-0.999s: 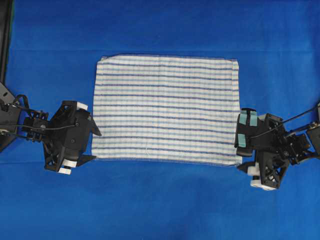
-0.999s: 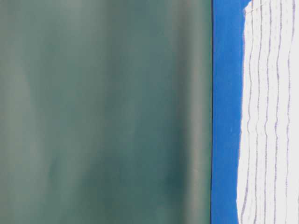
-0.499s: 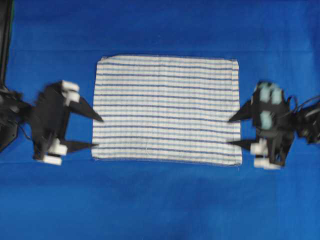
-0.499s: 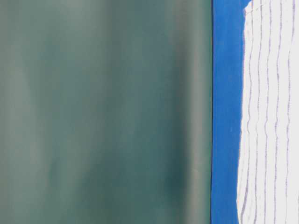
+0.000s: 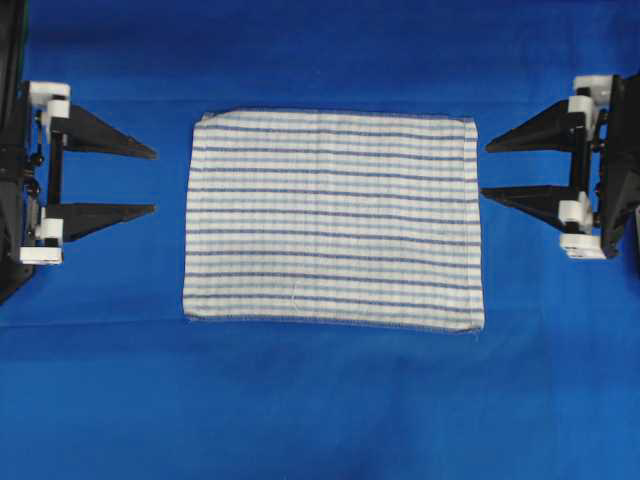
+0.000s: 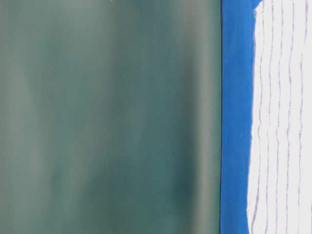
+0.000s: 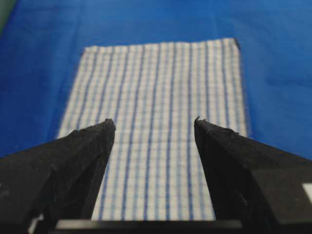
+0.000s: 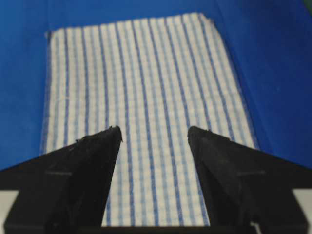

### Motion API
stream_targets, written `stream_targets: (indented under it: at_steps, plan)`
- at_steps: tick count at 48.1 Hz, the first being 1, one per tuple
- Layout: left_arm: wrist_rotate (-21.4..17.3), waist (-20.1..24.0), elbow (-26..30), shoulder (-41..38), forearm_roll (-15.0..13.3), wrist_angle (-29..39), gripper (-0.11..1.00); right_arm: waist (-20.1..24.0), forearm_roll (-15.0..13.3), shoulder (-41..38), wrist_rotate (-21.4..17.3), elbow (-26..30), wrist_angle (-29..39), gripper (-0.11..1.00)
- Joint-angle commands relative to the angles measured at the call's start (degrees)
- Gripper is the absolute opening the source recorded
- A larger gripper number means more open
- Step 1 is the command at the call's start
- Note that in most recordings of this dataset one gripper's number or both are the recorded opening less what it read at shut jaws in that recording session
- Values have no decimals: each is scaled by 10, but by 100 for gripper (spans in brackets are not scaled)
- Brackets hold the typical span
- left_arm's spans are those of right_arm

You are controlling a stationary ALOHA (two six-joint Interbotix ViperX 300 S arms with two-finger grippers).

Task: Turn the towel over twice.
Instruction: 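Pull both open grippers back away from the towel, then reach both grippers to the far towel corners and pinch them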

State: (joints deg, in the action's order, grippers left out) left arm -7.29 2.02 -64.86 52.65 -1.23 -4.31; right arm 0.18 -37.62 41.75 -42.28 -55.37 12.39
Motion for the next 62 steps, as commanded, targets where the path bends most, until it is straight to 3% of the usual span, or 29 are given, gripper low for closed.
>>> stream_targets:
  at_steps: [1,7,17,34,62]
  plan:
    - [-1,4,2,2,-1,-9,62,-5,-2,3,0,4,-8,63]
    - [-2,19,2,-4,-1,-12,62,-25,-2,0,0,4,-8,63]
    - [-3,85,-7,-55,-1,-41,62,-92,-2,-34,0,2,-1,62]
    - [-4,167,-16,-207,-1,-105,62,-192,-2,-177,-4,-3,-12,62]
    - [-24,256,11,-465,-1,-245,61,-293,-7,-369,0,1,-133,62]
